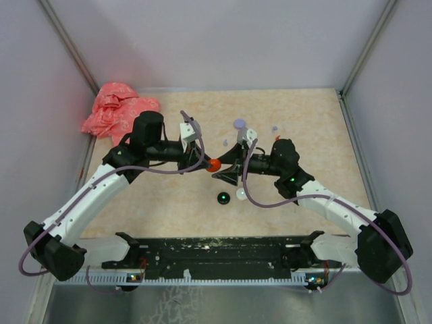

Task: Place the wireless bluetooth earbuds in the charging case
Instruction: Open the charging case.

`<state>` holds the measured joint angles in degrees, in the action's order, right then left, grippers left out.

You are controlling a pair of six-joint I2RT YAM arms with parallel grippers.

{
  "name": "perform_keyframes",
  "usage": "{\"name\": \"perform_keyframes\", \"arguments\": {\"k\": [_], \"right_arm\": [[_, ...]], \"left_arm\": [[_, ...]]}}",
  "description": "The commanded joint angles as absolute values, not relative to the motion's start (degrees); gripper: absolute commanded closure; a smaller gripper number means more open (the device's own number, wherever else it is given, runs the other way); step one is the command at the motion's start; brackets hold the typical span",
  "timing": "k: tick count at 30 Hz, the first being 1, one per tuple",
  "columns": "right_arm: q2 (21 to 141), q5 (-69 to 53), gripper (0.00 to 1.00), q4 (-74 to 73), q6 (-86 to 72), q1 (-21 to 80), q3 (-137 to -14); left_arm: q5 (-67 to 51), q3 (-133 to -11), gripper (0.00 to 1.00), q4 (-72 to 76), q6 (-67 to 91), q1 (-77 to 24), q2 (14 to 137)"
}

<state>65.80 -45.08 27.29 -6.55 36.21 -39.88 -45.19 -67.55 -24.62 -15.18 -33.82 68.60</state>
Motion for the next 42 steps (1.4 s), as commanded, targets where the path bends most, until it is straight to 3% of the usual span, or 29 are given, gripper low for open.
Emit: {"name": "perform_keyframes", "arguments": {"k": [1,9,13,19,22,42], "right_arm": [[66.06,-48.83,0.48,32.63,-7.2,36.04,-42.34],[67.11,-52.54,0.75,33.12,-7.74,36.04,-42.54],[66.93,-53.52,0.99,33.39,-7.82,36.04,-42.37],[66.17,-56.02,1.0,34.75,-8.86,36.04,-41.93],[65.78,-56.78,1.0,35.93,-9.72,36.04,-41.75],[65.0,-56.26,1.0,40.53,-12.29,36.14,-39.77]], "left_arm": [[-45.8,-70.42,0.91,-27.51,-18.01,-34.92,68.72],[-47.4,-71.01,0.92,-28.3,-18.74,-35.51,68.31],[-46.48,-70.89,0.87,-27.9,-18.28,-35.51,67.74],[-40.24,-69.55,0.55,-24.79,-15.0,-35.46,66.29],[-36.46,-68.88,0.49,-23.13,-13.78,-35.42,65.77],[-25.6,-66.88,0.39,-18.72,-8.59,-35.07,66.71]]}}
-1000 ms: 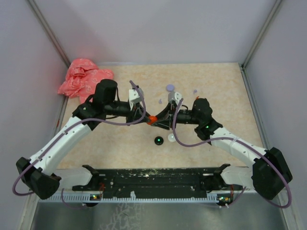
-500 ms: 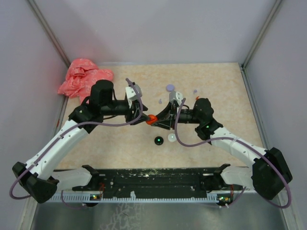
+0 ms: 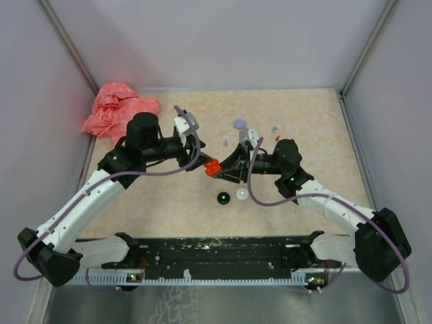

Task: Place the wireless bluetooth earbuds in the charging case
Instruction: Open the charging case, then pick up the earbud from the center of the board.

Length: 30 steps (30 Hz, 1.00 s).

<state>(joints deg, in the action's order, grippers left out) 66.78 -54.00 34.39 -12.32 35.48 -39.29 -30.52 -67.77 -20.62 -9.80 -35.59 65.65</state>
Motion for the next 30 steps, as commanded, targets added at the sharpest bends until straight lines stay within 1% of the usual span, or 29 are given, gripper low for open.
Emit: {"name": "perform_keyframes", "arguments": {"k": [1,3,6,9,12,18,22,30], "right_arm": [[64.9,-55.23,1.0,39.79,-11.67,36.13,-39.52],[64.82,-51.98,1.0,37.77,-9.61,36.05,-38.87],[64.56,-45.91,1.0,35.13,-6.67,36.0,-37.34],[64.24,-39.39,1.0,35.0,-5.0,35.72,-34.68],[63.72,-33.65,1.0,34.85,-3.16,35.6,-32.6],[61.8,-25.74,1.0,34.18,0.47,35.57,-29.85],[60.14,-22.3,1.0,33.9,2.95,35.51,-28.31],[57.61,-19.18,1.0,33.21,6.74,35.43,-25.98]], "left_arm": [[-25.13,-66.84,0.37,-18.46,-8.25,-35.02,66.57],[-24.01,-66.49,0.31,-17.64,-7.56,-34.98,66.02],[-21.58,-65.9,0.27,-16.53,-6.83,-34.9,64.88],[-16.4,-64.96,0.25,-15.71,-5.43,-34.77,64.34],[-8.08,-63.48,0.24,-14.89,-2.76,-34.27,65.13],[5.2,-63.15,0.24,-16.83,4.6,-30.19,70.9],[7.31,-64.12,0.24,-19.73,9.9,-25.42,76.89],[7.83,-67.05,0.23,-21.66,12.74,-16.57,89.71]]}}
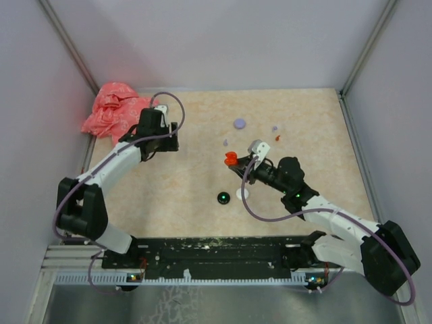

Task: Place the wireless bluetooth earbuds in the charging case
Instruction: Pick up the earbud from the center of the board.

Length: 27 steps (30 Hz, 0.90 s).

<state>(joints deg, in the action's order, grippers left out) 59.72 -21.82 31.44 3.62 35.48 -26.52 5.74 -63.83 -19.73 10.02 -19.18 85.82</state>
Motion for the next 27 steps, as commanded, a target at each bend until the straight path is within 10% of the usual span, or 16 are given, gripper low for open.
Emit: {"name": "perform_keyframes", "arguments": {"k": [1,27], "right_arm": [[57.39,-18.94,1.0,33.28,7.09,35.42,-25.69],[56.59,-18.94,1.0,33.49,7.64,35.42,-24.49]], "left_arm": [[8.57,-68.04,0.23,-22.11,12.67,-15.86,91.96],[9.12,-87.99,0.52,-30.6,12.81,-9.53,118.83]]}}
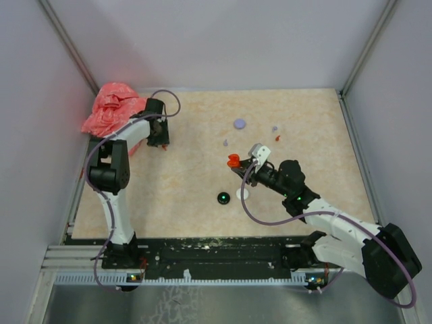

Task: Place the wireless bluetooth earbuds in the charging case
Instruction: Pick up the earbud from the center of the board.

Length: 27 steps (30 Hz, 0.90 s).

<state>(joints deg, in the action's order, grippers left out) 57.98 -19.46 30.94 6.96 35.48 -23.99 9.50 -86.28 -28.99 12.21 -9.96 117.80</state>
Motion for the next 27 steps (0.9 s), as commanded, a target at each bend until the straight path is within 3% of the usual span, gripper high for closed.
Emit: {"name": "perform_keyframes", "arguments": {"k": [1,12,27], "right_arm": [[56.63,-18.77,1.0,33.49,7.65,35.42,-24.52],[55.97,-18.57,1.0,32.67,7.56,35.42,-24.77],[55.43,-19.69,1.0,31.3,6.96,35.42,-25.03]], "left_arm": [[9.0,-87.79,0.53,-30.74,12.82,-9.55,118.96],[8.82,-89.14,0.6,-32.77,12.09,-9.84,121.94],[2.93,-85.08,0.81,-30.95,12.81,-10.9,116.81]]}}
